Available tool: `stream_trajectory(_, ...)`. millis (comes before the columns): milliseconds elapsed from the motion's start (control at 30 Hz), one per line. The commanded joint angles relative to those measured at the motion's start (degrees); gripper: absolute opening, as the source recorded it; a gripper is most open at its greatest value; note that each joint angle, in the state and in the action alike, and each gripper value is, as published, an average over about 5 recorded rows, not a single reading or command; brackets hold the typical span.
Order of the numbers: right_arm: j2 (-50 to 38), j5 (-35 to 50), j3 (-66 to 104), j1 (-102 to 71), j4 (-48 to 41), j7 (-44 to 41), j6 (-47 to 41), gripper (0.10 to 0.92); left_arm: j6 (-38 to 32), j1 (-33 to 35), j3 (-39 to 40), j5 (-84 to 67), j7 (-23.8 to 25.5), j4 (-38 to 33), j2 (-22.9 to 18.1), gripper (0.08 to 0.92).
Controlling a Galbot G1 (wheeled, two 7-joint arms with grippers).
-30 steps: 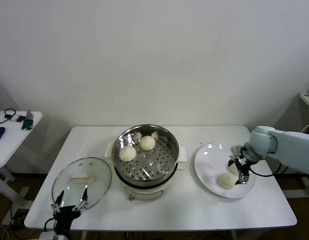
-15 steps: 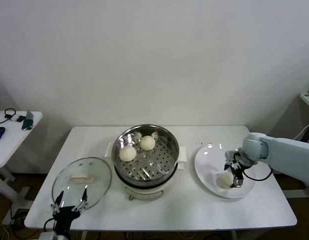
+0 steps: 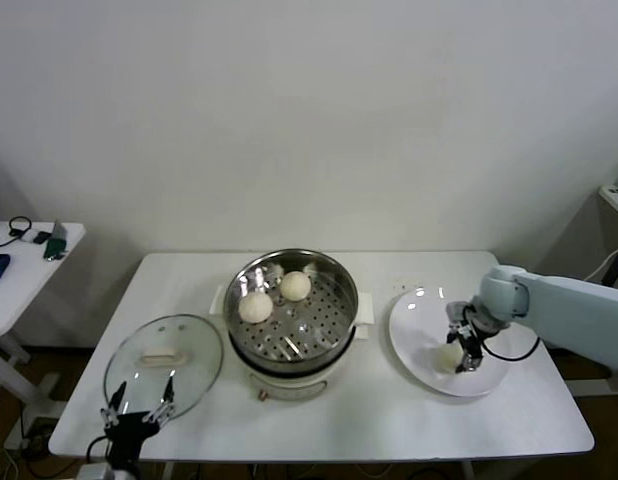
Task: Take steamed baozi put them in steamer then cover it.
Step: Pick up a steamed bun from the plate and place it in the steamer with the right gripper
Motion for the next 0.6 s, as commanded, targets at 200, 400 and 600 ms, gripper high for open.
stream_trajectory(200, 6.3, 3.1, -17.0, 34.4, 3.9, -7.6, 14.0, 0.653, 0.2, 0.0, -0.2, 0.1, 0.0, -0.1, 0.2, 0.823)
stream_trajectory(400, 13.1, 1.1, -15.0, 48.3, 7.6, -8.3, 25.1, 0.653, 0.2, -0.2, 0.3, 0.6, 0.1, -0.3, 0.1, 0.823)
stream_trajectory(600, 18.9, -1.4, -9.3, 52.2, 19.0, -7.1, 29.9, 0.653, 0.2, -0.3, 0.5, 0.7, 0.1, -0.6, 0.0, 0.823)
